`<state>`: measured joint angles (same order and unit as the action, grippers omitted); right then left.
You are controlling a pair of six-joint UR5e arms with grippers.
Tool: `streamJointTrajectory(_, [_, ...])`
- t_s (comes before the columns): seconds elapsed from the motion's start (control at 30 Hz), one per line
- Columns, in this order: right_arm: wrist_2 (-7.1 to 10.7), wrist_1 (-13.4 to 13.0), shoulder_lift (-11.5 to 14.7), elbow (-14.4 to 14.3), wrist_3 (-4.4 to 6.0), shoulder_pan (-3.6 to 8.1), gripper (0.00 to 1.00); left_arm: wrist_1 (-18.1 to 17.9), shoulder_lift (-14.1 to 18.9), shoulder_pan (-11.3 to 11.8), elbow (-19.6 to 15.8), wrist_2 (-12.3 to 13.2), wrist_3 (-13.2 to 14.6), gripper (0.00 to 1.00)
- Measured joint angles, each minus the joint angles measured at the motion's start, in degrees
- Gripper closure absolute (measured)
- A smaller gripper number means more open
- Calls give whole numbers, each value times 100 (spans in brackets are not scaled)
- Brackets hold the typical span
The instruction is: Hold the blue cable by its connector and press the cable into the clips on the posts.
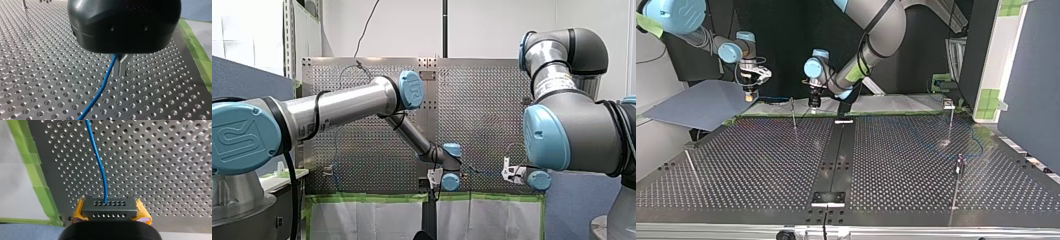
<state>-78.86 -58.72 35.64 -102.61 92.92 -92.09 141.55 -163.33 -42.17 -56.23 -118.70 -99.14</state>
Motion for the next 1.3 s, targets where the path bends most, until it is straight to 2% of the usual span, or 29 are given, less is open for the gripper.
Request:
streamJointTrajectory(0.17, [9, 40, -144, 69, -70, -13, 100, -25, -2, -11, -51, 76, 0, 100])
streamJointTrajectory(0.4, [51, 18, -172, 157, -54, -17, 100, -116, -1, -118, -99, 176, -4, 100])
streamJointTrajectory(0.57, [68, 6, -178, 215, -46, -23, 100, -120, -19, -205, -19, 197, -10, 100])
streamJointTrajectory(0.73, [71, -7, -183, 234, -50, -20, 100, 33, -210, -237, 201, 189, -16, 100])
streamJointTrajectory(0.9, [76, -12, -192, 277, -49, -13, 100, 241, -361, -205, 405, 180, -32, 100])
streamJointTrajectory(1.3, [80, 97, -413, 480, -122, -20, 100, 310, -386, -49, 363, 204, -87, 100])
